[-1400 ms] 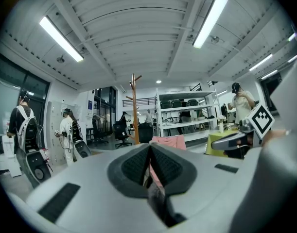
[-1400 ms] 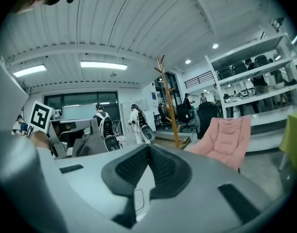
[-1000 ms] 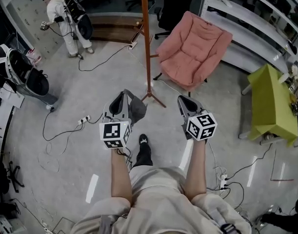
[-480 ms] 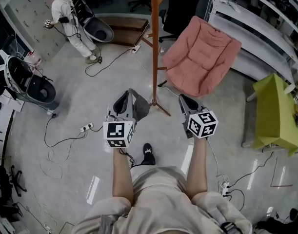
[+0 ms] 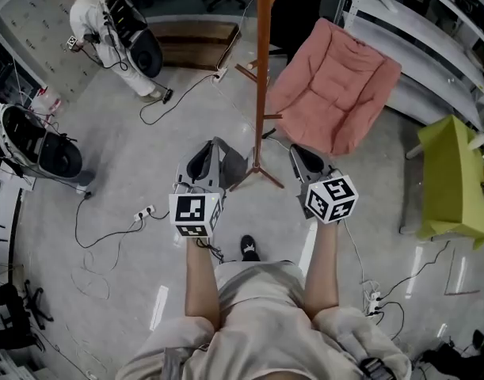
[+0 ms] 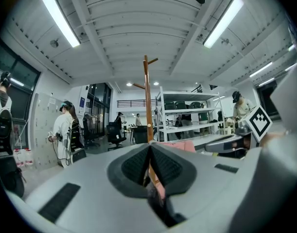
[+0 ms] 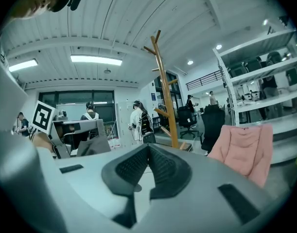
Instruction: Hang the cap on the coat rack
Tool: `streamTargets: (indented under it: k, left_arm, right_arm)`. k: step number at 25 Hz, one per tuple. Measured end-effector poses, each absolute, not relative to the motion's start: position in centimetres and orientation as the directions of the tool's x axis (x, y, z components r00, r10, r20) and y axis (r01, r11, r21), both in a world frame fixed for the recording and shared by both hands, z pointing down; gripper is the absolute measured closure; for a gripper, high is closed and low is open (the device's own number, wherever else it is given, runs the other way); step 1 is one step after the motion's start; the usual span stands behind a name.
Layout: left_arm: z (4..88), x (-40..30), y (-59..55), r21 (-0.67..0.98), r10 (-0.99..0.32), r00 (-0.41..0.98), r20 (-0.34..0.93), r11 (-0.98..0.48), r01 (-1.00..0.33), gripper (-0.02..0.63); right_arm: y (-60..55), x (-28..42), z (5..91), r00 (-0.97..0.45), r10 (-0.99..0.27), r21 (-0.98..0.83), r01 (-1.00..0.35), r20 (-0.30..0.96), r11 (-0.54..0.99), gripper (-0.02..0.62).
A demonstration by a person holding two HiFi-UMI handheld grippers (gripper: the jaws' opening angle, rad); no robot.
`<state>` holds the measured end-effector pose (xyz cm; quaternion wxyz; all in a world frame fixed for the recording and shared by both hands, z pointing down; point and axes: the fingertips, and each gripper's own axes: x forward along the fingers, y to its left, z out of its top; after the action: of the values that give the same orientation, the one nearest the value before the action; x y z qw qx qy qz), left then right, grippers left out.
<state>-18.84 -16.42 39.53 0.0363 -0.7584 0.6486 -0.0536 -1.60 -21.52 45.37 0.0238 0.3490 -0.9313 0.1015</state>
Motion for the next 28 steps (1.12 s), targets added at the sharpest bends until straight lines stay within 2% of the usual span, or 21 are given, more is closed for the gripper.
streamTargets:
  k: [9,18,22,28]
  left_arm:
    - [41.6,-18.1,-18.5,-0.143,-0.973,0.217,0.083,-0.227,-0.963,0.594]
    - [41.5,-17.0,-19.9,-0.153,-0.974,0.196,0.11,-0.212,-0.965,0.594]
    - [41.2,-16.5,-20.6,-0.184,-0.97,0.2,0.136,-0.223,-0.957,0.594]
    - [40.2,-16.3,-22.0,-0.187,-0.973,0.202,0.11,-0.22,-0.957,0.594]
  right_arm:
    - [-22.7,-2.8,46.6,-0.753,-0.648,-0.204,-0.656,0.113,0.726,0.591]
    - [-24.3,-5.2,46.0,-0.825,-0.556,-0.202,-0.565,0.105,0.8,0.591]
    - [-25.2,-5.7,45.8,-0.835,-0.541,-0.212,-0.55,0.104,0.808,0.591]
    - [-26.5,-5.9,45.5,-0.842,-0.528,-0.202,-0.539,0.114,0.817,0.591]
